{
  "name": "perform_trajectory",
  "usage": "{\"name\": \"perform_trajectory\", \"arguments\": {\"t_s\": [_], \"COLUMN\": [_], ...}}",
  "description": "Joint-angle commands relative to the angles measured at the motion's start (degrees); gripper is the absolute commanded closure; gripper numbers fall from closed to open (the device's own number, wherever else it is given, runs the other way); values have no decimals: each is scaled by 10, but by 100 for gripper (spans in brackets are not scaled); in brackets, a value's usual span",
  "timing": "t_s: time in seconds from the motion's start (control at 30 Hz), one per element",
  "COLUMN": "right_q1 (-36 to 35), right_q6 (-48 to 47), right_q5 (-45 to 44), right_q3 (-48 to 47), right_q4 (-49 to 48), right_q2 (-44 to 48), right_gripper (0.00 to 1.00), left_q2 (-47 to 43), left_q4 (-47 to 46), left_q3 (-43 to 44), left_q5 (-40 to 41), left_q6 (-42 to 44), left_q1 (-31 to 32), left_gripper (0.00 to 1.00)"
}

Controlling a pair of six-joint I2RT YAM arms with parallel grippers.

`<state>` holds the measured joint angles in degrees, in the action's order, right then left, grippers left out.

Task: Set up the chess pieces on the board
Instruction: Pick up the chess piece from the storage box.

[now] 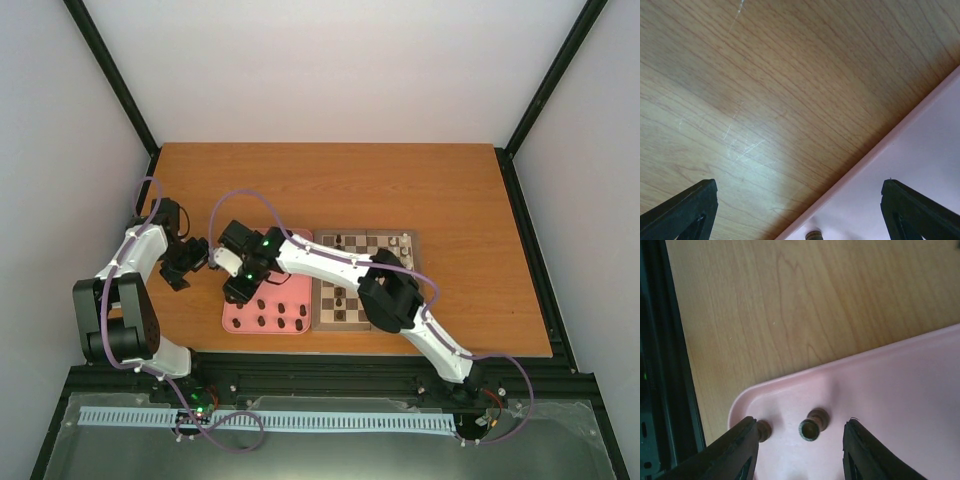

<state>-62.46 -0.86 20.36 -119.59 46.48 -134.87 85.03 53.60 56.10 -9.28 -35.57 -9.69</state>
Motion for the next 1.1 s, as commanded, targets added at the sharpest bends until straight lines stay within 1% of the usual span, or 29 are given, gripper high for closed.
{"name": "perform_trajectory", "arguments": {"t_s": [0.0,0.27,0.6,0.77,0.87,0.97,1.03,1.07], "right_q1": [-10,-14,-13,-14,-13,-13,-12,-12], "right_q6": [-14,-9,-9,-9,-9,-9,-9,-8], "right_q5": [23,22,-21,-24,-21,-17,-17,-16], "right_q3": [-20,-17,-20,-21,-21,-21,-22,-23], "right_q4": [7,13,21,18,18,17,15,15], "right_q2": [-16,-30,-47,-49,-52,-54,-55,-55], "right_gripper": [54,56,58,62,66,67,73,74], "left_q2": [5,7,8,10,12,14,14,14], "left_q4": [-5,-7,-10,-10,-12,-13,-13,-13], "left_q3": [15,14,11,11,11,12,12,11], "left_q5": [-6,-9,-13,-14,-15,-17,-17,-18], "left_q6": [2,2,1,2,2,2,2,2], "left_q1": [-3,-3,-3,-2,-3,-3,-3,-3], "left_gripper": [0,0,0,0,0,0,0,0]}}
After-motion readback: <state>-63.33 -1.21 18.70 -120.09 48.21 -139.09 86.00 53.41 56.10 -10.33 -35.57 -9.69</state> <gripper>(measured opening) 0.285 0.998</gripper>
